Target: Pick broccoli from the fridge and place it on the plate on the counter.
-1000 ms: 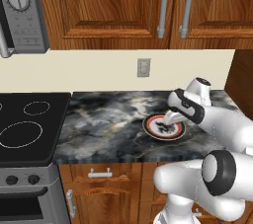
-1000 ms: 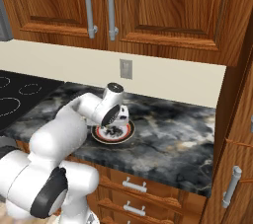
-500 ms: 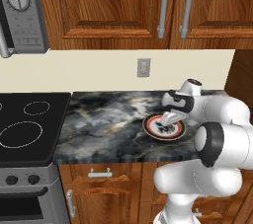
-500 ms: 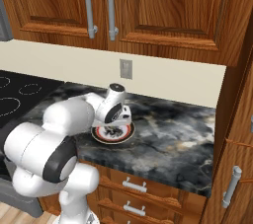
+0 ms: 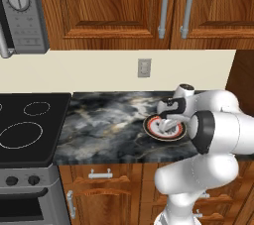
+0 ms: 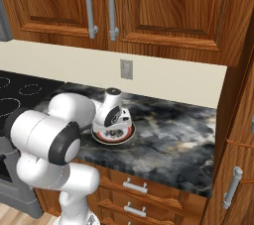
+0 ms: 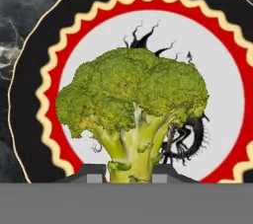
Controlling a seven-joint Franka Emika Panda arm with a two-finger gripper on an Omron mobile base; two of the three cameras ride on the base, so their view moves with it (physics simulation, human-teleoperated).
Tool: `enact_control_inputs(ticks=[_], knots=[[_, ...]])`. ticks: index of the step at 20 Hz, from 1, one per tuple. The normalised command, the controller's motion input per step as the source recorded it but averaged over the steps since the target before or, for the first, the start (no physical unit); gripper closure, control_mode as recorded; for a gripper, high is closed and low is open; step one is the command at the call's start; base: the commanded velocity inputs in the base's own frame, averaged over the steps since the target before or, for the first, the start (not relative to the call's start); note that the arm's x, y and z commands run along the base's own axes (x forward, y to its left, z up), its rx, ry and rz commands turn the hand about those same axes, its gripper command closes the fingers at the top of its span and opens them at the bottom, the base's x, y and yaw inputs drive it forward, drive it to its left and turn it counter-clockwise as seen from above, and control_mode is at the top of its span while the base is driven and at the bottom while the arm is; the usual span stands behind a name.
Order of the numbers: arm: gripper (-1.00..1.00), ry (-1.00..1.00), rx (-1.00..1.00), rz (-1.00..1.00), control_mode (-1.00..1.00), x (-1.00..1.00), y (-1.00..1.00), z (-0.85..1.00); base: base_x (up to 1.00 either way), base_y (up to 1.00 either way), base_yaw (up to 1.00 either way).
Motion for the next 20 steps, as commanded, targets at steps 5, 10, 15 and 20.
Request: enact_control_inputs(ticks=[5, 10, 15, 20], knots=[[1.00, 0.00, -0.05, 0.01, -1.00, 0.01, 0.00, -0.21, 0.00, 0.00, 0.00], [1.00, 0.00, -0.02, 0.01, -1.00, 0.00, 0.00, -0.17, 0.00, 0.00, 0.00], [1.00, 0.00, -0.01, 0.01, -1.00, 0.00, 0.00, -0.12, 0.00, 0.00, 0.00], [1.00, 0.00, -0.01, 0.00, -1.00, 0.00, 0.00, -0.04, 0.00, 0.00, 0.00]])
